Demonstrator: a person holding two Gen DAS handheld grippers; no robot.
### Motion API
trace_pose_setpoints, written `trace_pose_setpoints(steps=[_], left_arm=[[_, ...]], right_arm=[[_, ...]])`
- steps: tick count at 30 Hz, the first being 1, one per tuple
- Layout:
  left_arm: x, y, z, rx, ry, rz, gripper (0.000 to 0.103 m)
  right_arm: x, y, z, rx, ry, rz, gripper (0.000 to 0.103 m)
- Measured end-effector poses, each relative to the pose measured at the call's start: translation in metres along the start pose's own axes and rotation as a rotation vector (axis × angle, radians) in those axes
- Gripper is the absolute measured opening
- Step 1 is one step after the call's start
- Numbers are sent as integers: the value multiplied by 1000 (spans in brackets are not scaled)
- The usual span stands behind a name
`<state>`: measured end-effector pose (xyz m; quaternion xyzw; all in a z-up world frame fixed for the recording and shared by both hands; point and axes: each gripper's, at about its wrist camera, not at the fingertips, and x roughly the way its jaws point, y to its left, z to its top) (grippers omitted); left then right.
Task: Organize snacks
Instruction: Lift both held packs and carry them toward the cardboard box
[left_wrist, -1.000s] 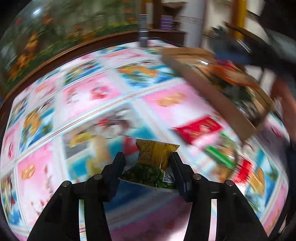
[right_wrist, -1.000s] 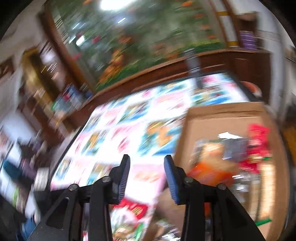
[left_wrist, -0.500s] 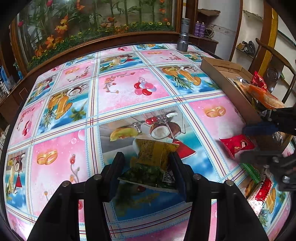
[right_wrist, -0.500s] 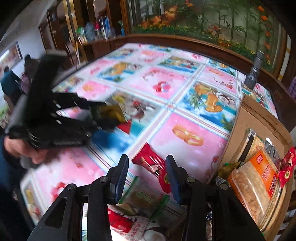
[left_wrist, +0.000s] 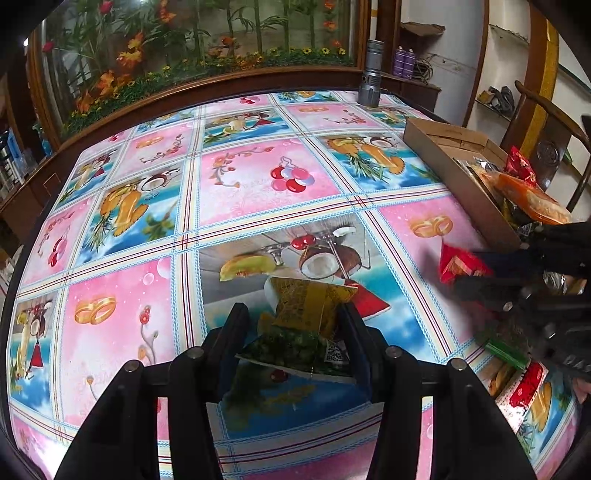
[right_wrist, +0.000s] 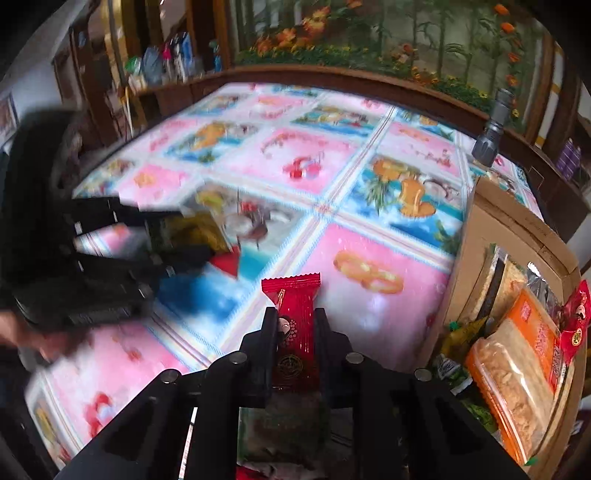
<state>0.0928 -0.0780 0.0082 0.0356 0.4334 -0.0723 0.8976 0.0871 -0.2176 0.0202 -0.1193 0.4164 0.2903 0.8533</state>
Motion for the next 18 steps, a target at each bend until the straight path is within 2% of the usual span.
trace_pose_setpoints(steps=[8,9,15,18], left_arm=[[-7,2,2,-44,-39,-21,48],[-8,3,3,-49,-43,-25,39],[-6,2,3,-38,-32,-24,39],[-2,-3,1,-4,-10,-6,44]], right_arm=[[-31,-19,12,155,-180,67,20],[-33,-22,13,171,-191,66,20],[-30,-25,16,194,-183,38,20],[-30,-23,16,182,-180,40,20]])
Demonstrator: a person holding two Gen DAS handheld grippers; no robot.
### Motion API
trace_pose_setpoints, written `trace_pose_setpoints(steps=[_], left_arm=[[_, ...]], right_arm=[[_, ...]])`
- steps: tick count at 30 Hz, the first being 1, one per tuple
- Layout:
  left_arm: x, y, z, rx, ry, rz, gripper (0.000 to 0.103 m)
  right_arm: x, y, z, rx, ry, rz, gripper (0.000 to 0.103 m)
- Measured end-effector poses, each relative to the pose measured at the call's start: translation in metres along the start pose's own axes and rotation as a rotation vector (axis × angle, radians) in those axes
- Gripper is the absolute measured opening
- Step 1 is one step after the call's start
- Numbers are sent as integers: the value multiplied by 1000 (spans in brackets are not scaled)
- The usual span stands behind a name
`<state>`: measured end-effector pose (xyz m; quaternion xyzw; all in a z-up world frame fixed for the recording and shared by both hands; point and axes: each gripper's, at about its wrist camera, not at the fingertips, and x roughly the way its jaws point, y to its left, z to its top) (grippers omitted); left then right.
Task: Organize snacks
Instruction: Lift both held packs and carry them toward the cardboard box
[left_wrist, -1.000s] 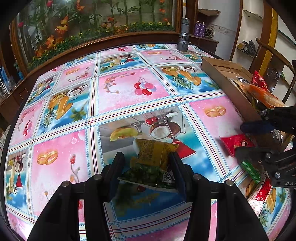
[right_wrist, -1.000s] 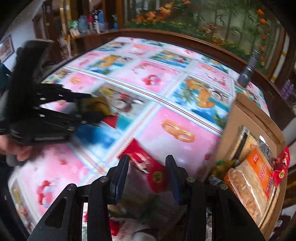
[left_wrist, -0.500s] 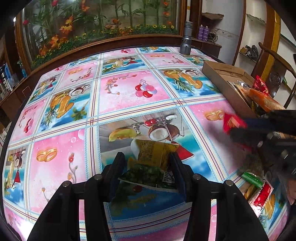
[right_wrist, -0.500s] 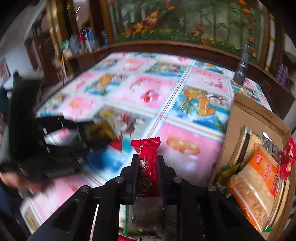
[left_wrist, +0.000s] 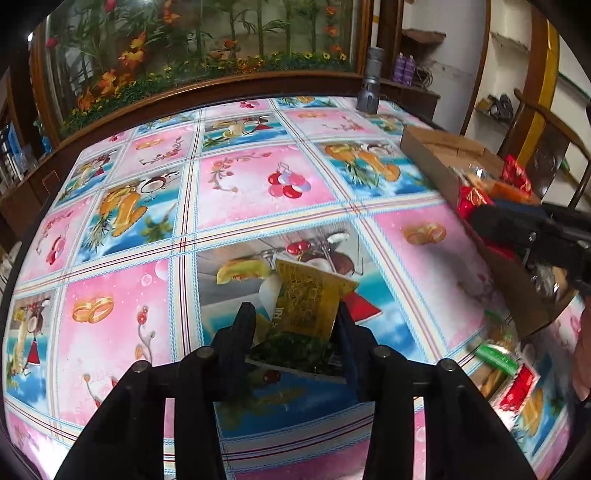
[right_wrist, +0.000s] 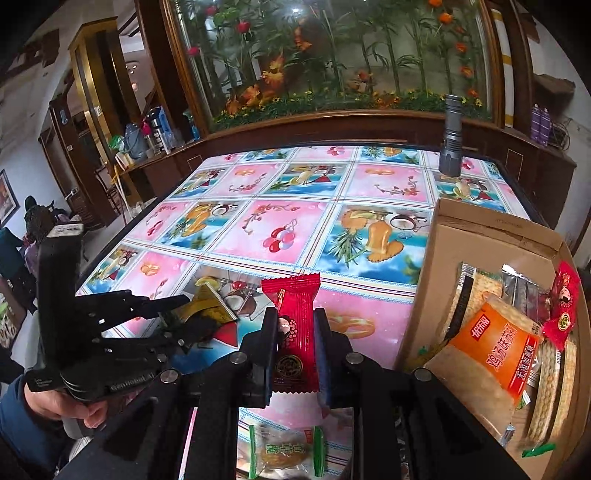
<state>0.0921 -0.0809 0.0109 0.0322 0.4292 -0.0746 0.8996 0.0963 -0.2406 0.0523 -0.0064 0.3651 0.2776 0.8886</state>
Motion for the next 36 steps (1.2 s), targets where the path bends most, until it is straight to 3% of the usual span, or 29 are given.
trace_pose_setpoints(steps=[3,5,7,8,10,23,36], left_arm=[[3,-5,-1,26,6,14,48],[4,-5,0,21,7,14,59],[5,-3,0,11,8,5,62],[6,-3,1,9,6,5,61],[5,-5,2,18,-7,12,33],[-2,-13,1,43,-38,57,30],[-7,-4,3,5,-53,49,30]], right_arm=[[3,3,-3,-21,13,-10,20],[4,5,-4,-34,22,-11,20],[4,7,-5,-41,21,-8,20],[4,8,-5,-44,21,-8,20],[5,9,-6,-49,21,-7,20],[2,5,-5,-28,3,-16,20],[-2,-2,-3,-2,-10,-29,20]])
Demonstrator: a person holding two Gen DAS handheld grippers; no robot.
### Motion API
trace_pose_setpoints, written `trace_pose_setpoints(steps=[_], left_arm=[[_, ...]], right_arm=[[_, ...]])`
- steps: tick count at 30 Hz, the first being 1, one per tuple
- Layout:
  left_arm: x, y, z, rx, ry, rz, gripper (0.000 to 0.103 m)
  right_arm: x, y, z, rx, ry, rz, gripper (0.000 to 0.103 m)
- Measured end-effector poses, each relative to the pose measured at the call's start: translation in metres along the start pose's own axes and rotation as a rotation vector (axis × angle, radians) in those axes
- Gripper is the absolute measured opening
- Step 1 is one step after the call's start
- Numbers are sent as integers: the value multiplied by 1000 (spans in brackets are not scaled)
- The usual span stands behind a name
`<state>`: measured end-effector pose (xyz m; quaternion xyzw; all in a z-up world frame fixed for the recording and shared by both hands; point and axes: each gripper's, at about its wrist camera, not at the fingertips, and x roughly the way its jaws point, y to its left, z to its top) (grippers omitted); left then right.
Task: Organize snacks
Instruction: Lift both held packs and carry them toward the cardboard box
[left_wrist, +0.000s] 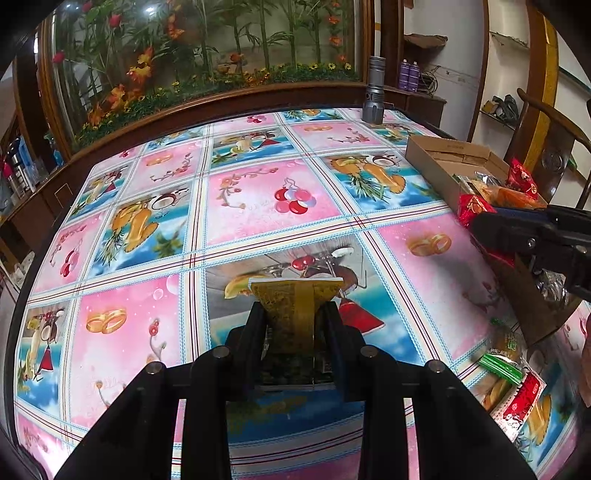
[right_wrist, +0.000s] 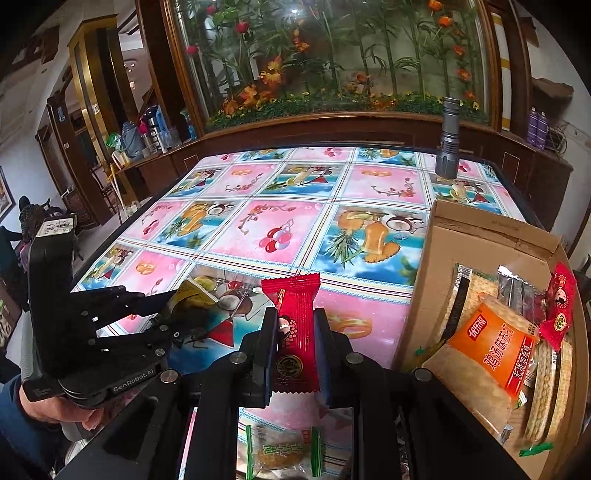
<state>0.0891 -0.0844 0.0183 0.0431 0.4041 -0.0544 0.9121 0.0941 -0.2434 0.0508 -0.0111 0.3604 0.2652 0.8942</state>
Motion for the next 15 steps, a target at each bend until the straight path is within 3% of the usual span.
trace_pose_setpoints(steps=[15], left_arm=[[-4,18,4,-84,-13,-53,30]], right_arm=[[-3,-7,2,27,-8,-3,20]])
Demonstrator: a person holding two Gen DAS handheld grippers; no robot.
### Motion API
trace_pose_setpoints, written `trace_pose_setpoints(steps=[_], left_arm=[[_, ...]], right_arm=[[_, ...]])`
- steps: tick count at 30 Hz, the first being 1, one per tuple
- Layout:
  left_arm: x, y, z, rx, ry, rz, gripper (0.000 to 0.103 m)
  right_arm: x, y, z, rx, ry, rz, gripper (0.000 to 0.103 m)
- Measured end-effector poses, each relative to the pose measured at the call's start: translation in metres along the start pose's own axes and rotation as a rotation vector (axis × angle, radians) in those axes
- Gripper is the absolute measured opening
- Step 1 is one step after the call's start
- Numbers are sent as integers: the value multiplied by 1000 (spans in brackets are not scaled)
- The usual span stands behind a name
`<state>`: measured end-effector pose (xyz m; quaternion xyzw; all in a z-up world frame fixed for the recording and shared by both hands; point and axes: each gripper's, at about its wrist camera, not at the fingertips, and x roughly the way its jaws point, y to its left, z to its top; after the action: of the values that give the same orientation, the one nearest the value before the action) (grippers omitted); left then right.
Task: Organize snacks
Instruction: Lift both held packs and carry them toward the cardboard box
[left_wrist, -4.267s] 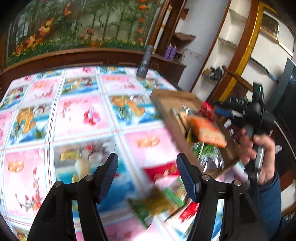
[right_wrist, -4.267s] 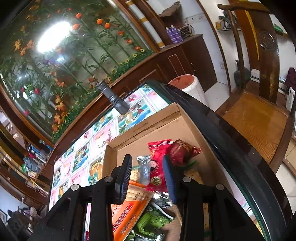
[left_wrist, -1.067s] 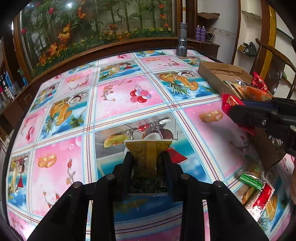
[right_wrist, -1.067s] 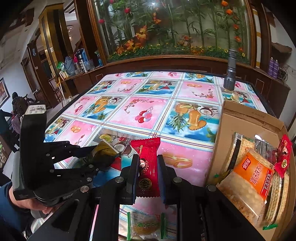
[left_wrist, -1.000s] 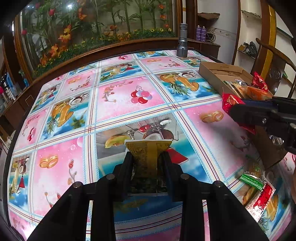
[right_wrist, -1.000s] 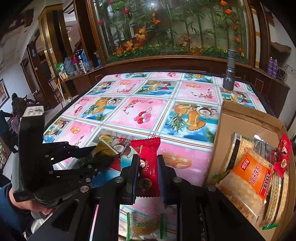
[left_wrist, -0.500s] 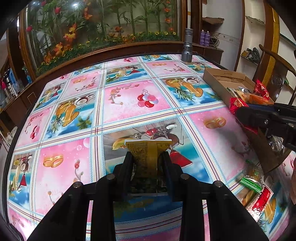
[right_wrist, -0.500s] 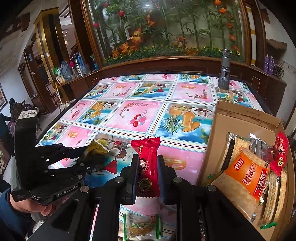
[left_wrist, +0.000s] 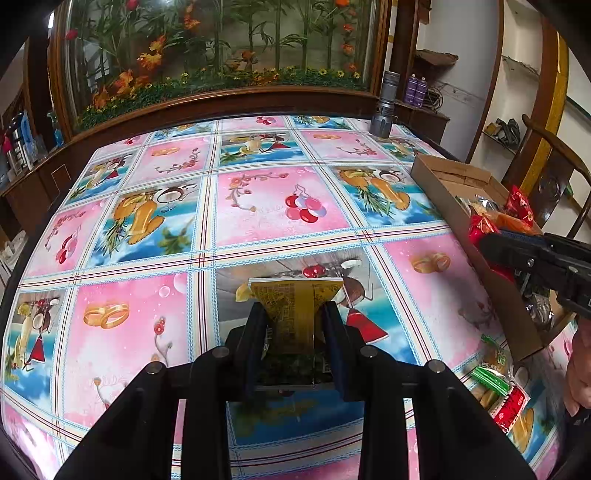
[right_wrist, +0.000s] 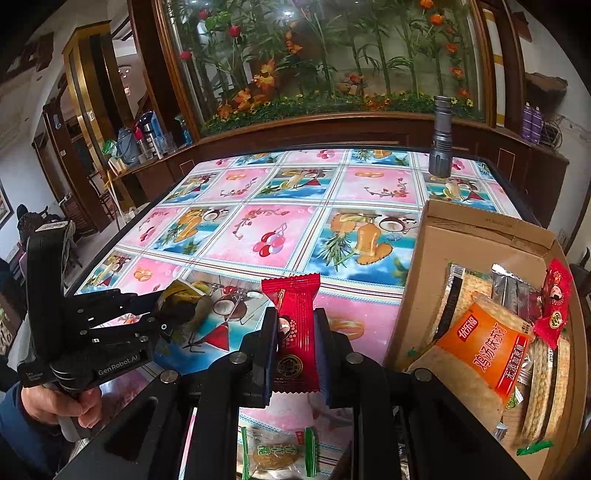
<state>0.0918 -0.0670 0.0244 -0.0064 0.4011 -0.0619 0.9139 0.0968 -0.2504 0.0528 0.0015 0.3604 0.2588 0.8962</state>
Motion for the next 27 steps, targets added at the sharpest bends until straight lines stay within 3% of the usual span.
trace_pose_setpoints(steps=[12,27], left_arm=[[-6,-5,1,22,-34,14,30],[-9,-8,1,35,-41,14,30]], right_arm=[[-4,-7,1,28,-11,-4,20],[-18,-40,8,156,-53,-28,20]])
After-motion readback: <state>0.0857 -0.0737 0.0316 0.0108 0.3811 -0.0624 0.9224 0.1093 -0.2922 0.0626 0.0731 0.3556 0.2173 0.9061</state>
